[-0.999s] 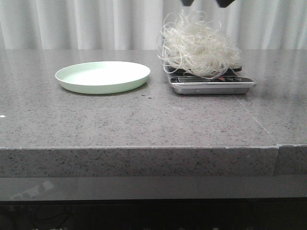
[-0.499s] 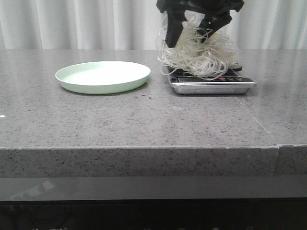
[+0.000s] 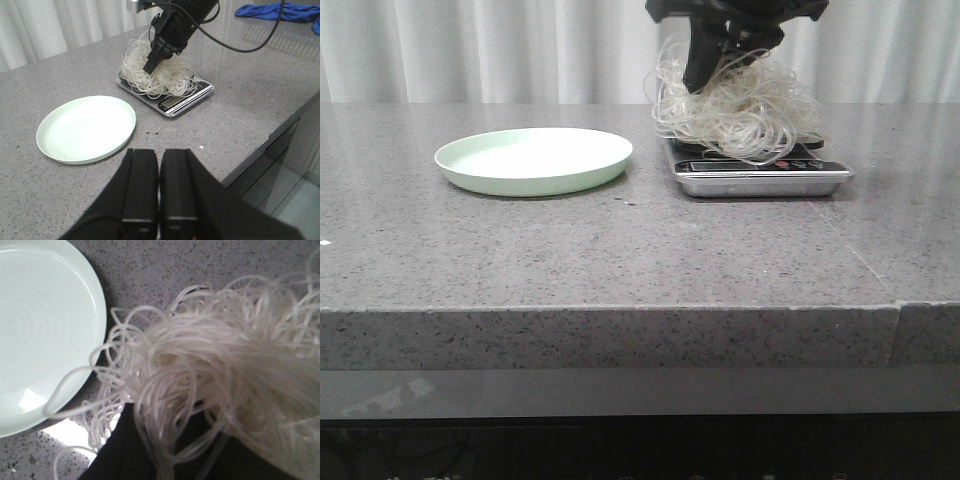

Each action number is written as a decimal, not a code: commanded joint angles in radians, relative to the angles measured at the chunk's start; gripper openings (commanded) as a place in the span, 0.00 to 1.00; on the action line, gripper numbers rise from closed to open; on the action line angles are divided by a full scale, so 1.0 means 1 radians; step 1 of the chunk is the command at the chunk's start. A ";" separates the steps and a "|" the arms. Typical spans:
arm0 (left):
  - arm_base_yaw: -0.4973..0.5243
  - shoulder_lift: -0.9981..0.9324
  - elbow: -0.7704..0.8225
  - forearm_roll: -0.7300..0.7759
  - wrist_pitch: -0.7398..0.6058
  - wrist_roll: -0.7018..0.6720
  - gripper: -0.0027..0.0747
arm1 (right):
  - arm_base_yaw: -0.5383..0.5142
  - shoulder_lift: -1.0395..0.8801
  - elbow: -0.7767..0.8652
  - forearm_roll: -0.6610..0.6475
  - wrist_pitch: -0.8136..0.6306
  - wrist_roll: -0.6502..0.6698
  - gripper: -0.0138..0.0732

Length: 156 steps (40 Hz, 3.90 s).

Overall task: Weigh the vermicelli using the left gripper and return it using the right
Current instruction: 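Lower the right gripper onto the vermicelli on the scale and grasp, then carry the vermicelli with the right gripper back onto the green plate, then open the right gripper and raise it away from the plate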

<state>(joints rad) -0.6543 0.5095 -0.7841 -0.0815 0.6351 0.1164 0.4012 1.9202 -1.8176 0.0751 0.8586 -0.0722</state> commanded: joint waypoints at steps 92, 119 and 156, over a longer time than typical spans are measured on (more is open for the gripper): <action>-0.003 0.005 -0.026 -0.019 -0.068 -0.007 0.23 | 0.228 -0.183 -0.388 0.001 0.164 0.050 0.73; -0.003 0.005 -0.026 -0.019 -0.066 -0.007 0.23 | 0.179 -1.009 0.660 -0.088 -0.149 0.100 0.73; -0.003 0.005 -0.026 -0.020 -0.066 -0.007 0.23 | 0.157 -1.393 0.954 -0.083 -0.027 0.099 0.52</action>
<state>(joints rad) -0.6543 0.5095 -0.7841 -0.0876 0.6351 0.1164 0.5608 0.5234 -0.8395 0.0000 0.8904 0.0234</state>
